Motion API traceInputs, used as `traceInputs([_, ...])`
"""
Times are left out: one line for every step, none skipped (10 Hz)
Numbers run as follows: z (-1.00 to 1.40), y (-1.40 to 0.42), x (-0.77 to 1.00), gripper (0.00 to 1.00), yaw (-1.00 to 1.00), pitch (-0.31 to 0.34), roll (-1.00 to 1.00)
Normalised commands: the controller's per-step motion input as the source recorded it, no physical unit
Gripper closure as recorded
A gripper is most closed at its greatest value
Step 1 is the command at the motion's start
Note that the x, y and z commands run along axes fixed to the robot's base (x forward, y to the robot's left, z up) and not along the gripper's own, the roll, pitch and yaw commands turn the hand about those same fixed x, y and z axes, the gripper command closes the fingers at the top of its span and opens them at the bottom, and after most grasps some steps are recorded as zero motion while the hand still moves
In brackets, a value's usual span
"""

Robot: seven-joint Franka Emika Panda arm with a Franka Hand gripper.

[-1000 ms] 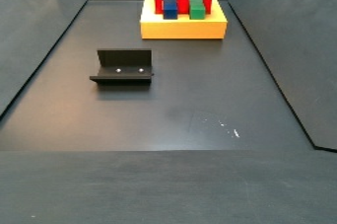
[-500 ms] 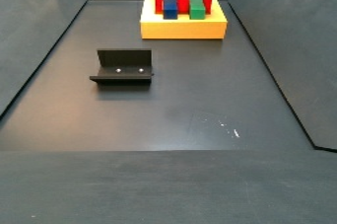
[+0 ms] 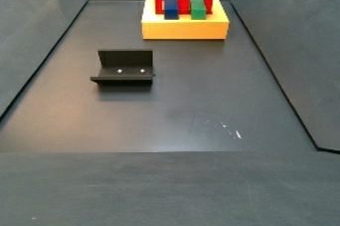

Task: Pick up the red object. Move up. Place the red object on the fixture. Regrasp the red object. Move to above the board. Insert the red object.
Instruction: Insert the red object.

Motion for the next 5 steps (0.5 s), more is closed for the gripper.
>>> traceInputs([0.00,-0.10,0.00,1.00,0.01,0.386,0.40])
traceInputs([-0.13,-0.01,0.00,1.00,0.03,0.204,0.25])
traceInputs([-0.24,-0.01,0.00,1.00,0.05,0.096,0.18])
traceInputs([-0.25,-0.01,-0.07,1.00,0.05,0.000,0.12])
traceInputs([-0.17,-0.04,-0.14,1.00,0.07,0.000,0.10])
